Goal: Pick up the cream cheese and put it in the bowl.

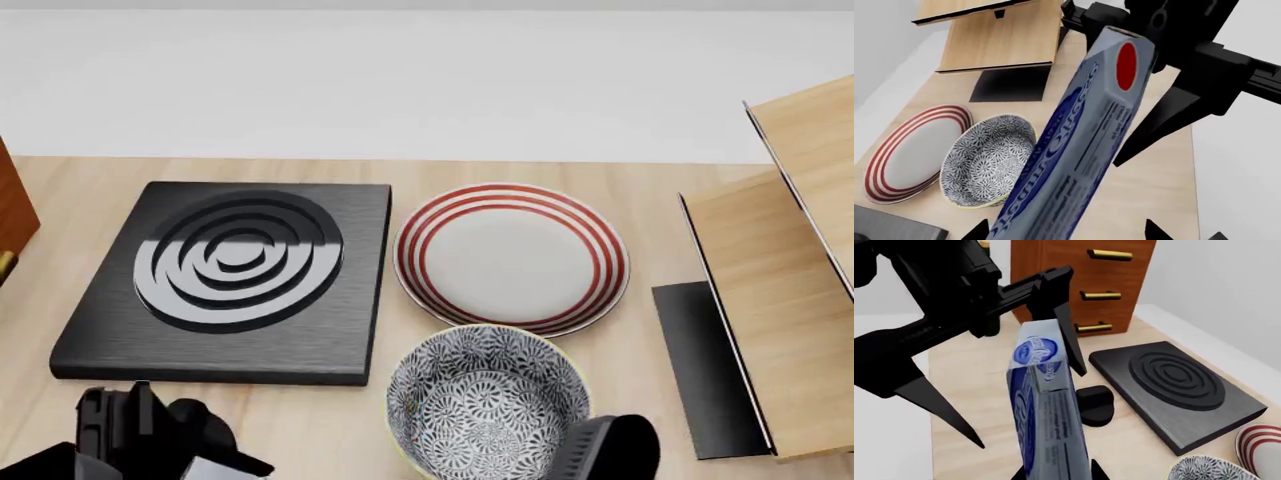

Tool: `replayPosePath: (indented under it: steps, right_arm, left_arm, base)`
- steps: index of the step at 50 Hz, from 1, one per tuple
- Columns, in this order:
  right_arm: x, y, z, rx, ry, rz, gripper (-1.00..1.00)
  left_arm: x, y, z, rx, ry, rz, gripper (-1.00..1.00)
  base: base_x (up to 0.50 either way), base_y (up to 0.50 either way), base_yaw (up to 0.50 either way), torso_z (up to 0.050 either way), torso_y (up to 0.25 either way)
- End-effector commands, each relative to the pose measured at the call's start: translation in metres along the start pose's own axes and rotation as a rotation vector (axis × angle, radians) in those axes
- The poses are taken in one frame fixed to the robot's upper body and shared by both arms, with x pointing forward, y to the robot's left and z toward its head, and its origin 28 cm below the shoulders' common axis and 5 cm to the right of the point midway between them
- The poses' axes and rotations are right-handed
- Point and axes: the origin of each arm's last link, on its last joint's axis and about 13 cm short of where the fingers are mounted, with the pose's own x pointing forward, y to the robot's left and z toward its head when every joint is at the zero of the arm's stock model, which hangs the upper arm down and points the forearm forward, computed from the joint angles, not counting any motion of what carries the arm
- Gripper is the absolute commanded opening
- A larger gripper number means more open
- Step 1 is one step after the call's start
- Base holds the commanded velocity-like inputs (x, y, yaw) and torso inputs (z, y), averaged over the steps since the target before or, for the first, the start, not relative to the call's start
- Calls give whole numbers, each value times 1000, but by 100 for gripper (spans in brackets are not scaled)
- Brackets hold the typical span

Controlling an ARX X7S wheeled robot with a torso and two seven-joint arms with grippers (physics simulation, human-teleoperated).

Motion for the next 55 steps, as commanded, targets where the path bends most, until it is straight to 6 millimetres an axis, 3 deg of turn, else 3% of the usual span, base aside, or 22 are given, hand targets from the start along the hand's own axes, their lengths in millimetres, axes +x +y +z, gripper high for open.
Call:
replayPosePath:
  steps: [1, 19, 37, 46, 55]
  right_arm:
    - [2, -6, 1, -73, 3, -34, -100]
    - [0, -9, -1, -76, 7, -36, -100]
    - [-7, -21, 4, -51, -12, -103, -100]
    - [-8, -26, 8, -34, -34, -131, -100]
    - [-10, -41, 14, 31, -94, -265, -100]
  left_arm:
    - [2, 2, 1, 27, 0, 34, 100]
    - [3, 7, -4, 27, 44, 77, 100]
    - [-32, 19, -18, -37, 58, 237, 100]
    - [-35, 24, -23, -50, 71, 265, 100]
    - [-38, 29, -23, -83, 42, 299, 100]
  base:
    - [0, 0, 0, 0, 0]
    - [0, 0, 0, 1, 0]
    - [0, 0, 0, 0, 1]
    - [0, 0, 0, 0, 0]
    - [0, 0, 0, 0, 0]
